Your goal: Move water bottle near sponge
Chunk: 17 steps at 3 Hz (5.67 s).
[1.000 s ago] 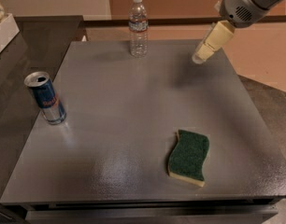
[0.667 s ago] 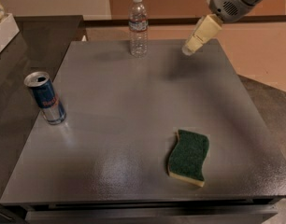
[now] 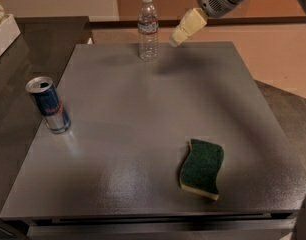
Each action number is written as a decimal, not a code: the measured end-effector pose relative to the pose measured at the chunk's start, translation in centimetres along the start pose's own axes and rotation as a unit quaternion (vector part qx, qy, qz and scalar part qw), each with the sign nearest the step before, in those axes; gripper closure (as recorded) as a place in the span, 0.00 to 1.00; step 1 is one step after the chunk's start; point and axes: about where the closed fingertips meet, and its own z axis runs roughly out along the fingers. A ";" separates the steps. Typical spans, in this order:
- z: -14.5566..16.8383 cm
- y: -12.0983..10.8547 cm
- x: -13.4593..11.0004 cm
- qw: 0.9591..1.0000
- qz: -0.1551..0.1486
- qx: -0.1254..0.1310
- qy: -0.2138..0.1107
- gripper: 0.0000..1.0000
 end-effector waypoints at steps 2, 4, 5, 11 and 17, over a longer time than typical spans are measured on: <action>3.9 0.2 -2.7 0.998 0.011 0.007 -0.059 0.00; 7.2 0.5 -4.1 0.996 0.015 -0.011 -0.091 0.00; 8.7 -0.2 -4.1 0.995 0.027 -0.016 -0.092 0.00; 11.6 -1.6 -7.1 0.992 0.063 -0.037 -0.104 0.65; -8.7 13.9 2.1 0.986 0.097 -0.096 -0.093 1.00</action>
Offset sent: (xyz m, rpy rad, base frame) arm 0.0370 0.0556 -0.0113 0.1676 -0.0946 0.0158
